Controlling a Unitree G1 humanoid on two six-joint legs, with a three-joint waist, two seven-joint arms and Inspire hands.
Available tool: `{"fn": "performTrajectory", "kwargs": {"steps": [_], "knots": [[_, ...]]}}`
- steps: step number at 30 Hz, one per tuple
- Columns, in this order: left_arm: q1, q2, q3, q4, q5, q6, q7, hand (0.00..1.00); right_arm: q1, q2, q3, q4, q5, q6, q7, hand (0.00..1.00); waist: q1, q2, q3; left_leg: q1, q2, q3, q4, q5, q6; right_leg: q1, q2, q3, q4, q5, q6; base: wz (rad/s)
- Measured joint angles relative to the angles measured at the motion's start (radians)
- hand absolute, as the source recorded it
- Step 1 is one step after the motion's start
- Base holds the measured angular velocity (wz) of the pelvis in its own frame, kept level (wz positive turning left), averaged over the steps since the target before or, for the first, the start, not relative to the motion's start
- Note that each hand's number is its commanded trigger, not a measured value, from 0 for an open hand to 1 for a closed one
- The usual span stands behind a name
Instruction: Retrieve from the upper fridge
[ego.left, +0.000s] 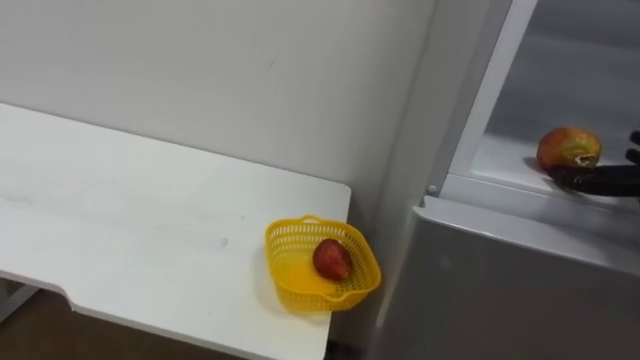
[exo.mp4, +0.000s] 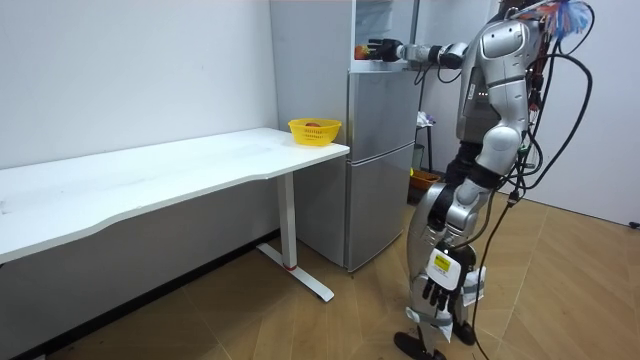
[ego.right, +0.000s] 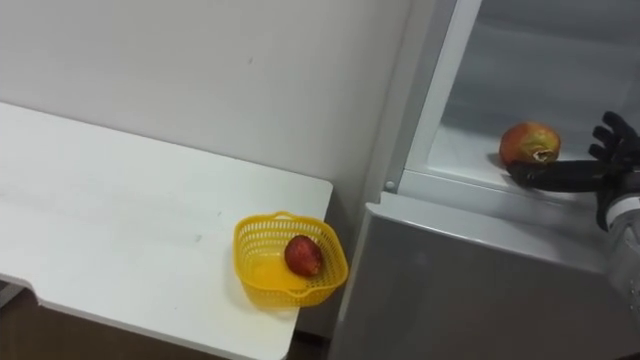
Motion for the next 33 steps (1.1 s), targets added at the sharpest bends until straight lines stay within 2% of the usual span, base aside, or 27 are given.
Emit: {"fn": "performTrajectory", "kwargs": {"steps": [6, 12, 14, 26, 33], "knots": [[0.000, 0.000, -0.003, 0.002, 0.001, 0.001, 0.000, 0.00, -0.003, 0.000, 0.001, 0.000, -0.005, 0.000, 0.004, 0.00, 0.000, 0.001, 0.0004, 0.001, 0.001, 0.000, -0.005, 0.003, -0.001, -0.001, 0.000, 0.000, 0.000, 0.000, 0.000, 0.00], [-0.001, 0.001, 0.000, 0.011, 0.001, -0.011, 0.001, 0.00, -0.009, 0.000, 0.021, -0.001, -0.078, -0.002, 0.002, 0.00, 0.000, 0.002, 0.0012, -0.003, 0.001, -0.002, -0.005, 0.004, -0.002, -0.004, 0.000, -0.001, 0.002, 0.000, 0.000, 0.00], [-0.002, 0.002, 0.001, 0.023, 0.001, -0.021, 0.002, 0.00, -0.009, 0.000, 0.021, -0.004, -0.079, -0.004, 0.000, 0.00, 0.000, 0.002, 0.0010, -0.006, 0.001, 0.000, -0.005, 0.005, -0.001, -0.008, 0.000, -0.001, 0.004, 0.000, 0.000, 0.00], [-0.012, 0.016, -0.002, 0.029, -0.002, -0.026, 0.041, 0.00, -0.025, 0.003, 0.091, -0.037, -0.080, -0.004, -0.022, 0.00, 0.000, -0.004, 0.0043, -0.020, 0.004, 0.002, -0.004, 0.012, -0.003, -0.029, -0.001, -0.001, 0.020, -0.002, -0.003, 0.00], [-0.019, 0.021, -0.003, 0.028, -0.002, -0.028, 0.047, 0.00, -0.025, 0.004, 0.102, -0.062, -0.086, -0.004, -0.033, 0.00, 0.001, -0.009, 0.0052, -0.034, 0.003, 0.000, 0.000, 0.014, -0.003, -0.039, -0.001, -0.002, 0.021, -0.002, -0.004, 0.01]]}}
